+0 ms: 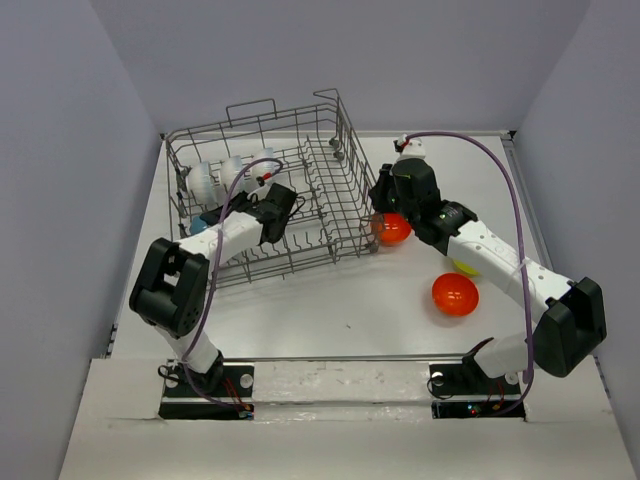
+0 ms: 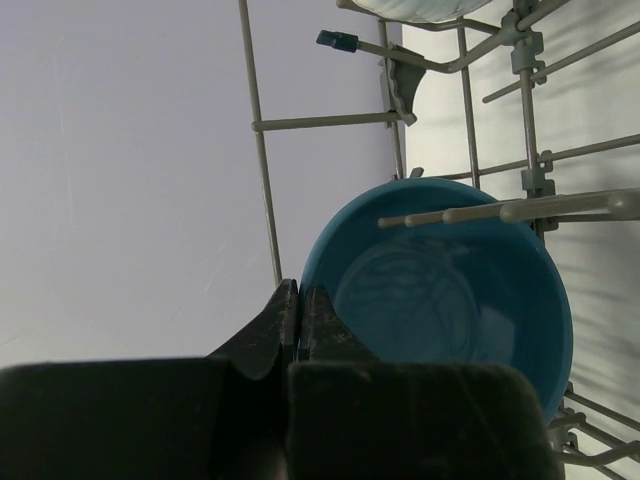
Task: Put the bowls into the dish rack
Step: Insert the bowl into the dish rack.
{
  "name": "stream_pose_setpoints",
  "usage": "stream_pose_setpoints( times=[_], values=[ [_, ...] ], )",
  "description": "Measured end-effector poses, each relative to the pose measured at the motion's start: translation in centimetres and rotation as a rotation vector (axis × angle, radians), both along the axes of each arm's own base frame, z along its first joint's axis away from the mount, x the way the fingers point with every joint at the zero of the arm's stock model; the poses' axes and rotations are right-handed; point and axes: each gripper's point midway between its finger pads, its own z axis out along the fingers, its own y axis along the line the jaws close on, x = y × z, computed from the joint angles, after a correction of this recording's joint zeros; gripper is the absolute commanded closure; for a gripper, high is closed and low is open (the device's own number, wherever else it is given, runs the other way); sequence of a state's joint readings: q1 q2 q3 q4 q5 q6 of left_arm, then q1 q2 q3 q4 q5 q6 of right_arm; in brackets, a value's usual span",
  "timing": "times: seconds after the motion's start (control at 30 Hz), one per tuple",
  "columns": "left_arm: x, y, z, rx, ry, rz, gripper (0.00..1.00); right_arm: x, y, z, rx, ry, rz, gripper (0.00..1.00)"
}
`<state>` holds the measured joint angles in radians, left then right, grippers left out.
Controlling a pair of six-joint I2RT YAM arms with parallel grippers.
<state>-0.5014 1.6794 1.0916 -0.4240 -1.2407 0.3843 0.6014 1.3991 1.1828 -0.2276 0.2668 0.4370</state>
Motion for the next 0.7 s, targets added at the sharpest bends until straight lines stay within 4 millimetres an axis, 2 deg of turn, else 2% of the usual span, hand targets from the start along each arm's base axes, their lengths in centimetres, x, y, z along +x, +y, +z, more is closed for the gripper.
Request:
stream_pose_setpoints(
  times=[0.2, 0.53, 0.7],
  values=[
    [-0.6, 0.5, 0.1, 0.0, -0.002, -0.019, 1.0, 0.0, 0.0, 0.0, 0.0, 0.0, 0.0, 0.99],
    [-1.4, 2.5, 4.4, 0.039, -0.09, 0.021, 1.0, 0.0, 0.0, 0.0, -0.001, -0.001, -0.003, 0.99],
    [-1.9, 3.0, 4.2, 0.084, -0.068, 0.023, 1.0, 0.0, -0.1, 0.0, -0.001, -0.001, -0.003, 0.99]
  ],
)
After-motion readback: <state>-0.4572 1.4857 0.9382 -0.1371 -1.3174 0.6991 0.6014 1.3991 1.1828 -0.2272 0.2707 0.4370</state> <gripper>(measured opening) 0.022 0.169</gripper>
